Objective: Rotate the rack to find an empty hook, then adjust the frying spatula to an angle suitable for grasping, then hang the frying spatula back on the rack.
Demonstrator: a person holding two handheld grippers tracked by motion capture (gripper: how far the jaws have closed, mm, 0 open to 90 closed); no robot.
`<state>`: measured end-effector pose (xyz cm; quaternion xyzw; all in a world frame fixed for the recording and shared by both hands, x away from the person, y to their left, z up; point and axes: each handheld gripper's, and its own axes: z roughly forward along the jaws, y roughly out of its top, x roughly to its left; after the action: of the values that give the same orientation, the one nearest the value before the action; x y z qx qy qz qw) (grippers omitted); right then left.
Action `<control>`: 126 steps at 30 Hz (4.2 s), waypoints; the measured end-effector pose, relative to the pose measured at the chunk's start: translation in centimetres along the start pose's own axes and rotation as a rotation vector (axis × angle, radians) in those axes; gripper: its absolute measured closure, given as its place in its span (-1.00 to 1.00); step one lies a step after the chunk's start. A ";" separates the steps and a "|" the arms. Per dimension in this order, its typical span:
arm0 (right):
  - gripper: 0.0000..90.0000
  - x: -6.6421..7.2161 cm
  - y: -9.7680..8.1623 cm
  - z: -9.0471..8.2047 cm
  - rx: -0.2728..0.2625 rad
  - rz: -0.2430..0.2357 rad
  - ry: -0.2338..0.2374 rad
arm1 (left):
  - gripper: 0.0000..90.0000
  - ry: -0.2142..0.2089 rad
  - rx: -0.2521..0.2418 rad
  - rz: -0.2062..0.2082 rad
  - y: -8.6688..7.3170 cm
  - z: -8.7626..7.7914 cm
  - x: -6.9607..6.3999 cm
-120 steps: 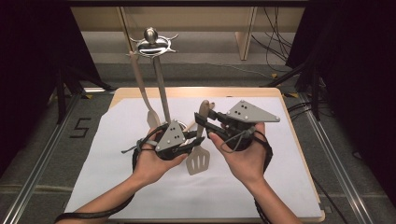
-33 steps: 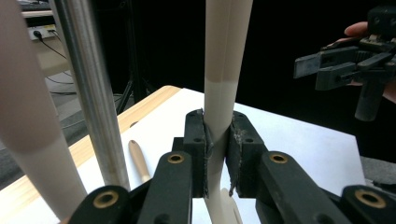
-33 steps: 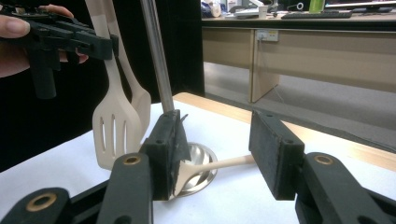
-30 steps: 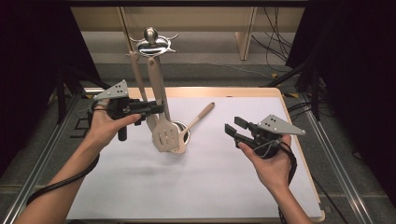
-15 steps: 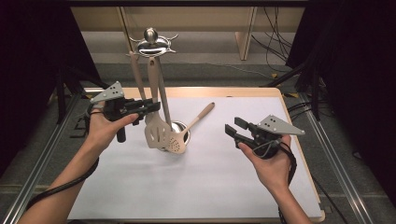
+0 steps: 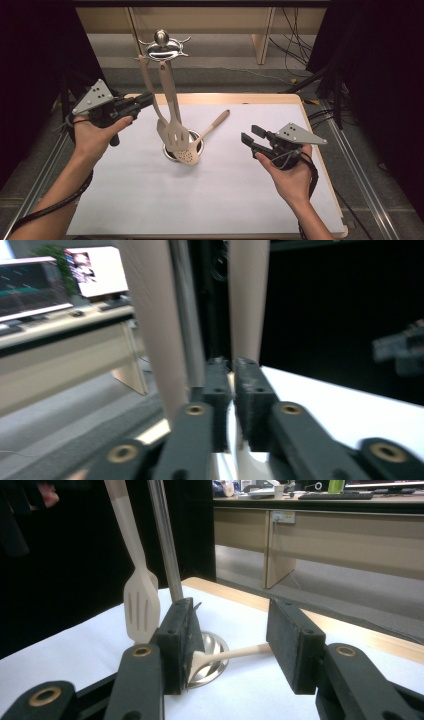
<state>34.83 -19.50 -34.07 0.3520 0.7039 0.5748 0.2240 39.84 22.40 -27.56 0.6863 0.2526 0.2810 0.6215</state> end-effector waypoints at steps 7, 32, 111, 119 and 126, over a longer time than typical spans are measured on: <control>0.29 -0.2 -0.4 0.1 0.014 -0.003 -0.021 | 0.99 0.066 -0.086 -0.025 2.3 0.1 -0.5; 0.31 -0.7 -0.6 -0.3 0.010 -0.024 -0.050 | 0.99 0.161 -0.153 -0.024 4.9 0.9 0.4; 0.26 -1.5 -0.6 0.3 0.063 0.023 -0.063 | 0.37 0.255 -0.032 -0.019 1.9 -2.9 1.0; 0.25 -2.1 -0.6 -0.8 0.068 0.033 -0.102 | 0.31 0.171 0.042 -0.043 -0.7 -2.5 -1.4; 0.24 -2.2 -1.0 -0.6 0.087 0.031 -0.101 | 0.31 0.117 0.121 -0.061 -3.6 -2.3 -3.0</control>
<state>35.60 -21.69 -35.11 0.4010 0.7103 0.5287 0.2349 36.10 22.36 -31.23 0.6970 0.3260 0.2856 0.5713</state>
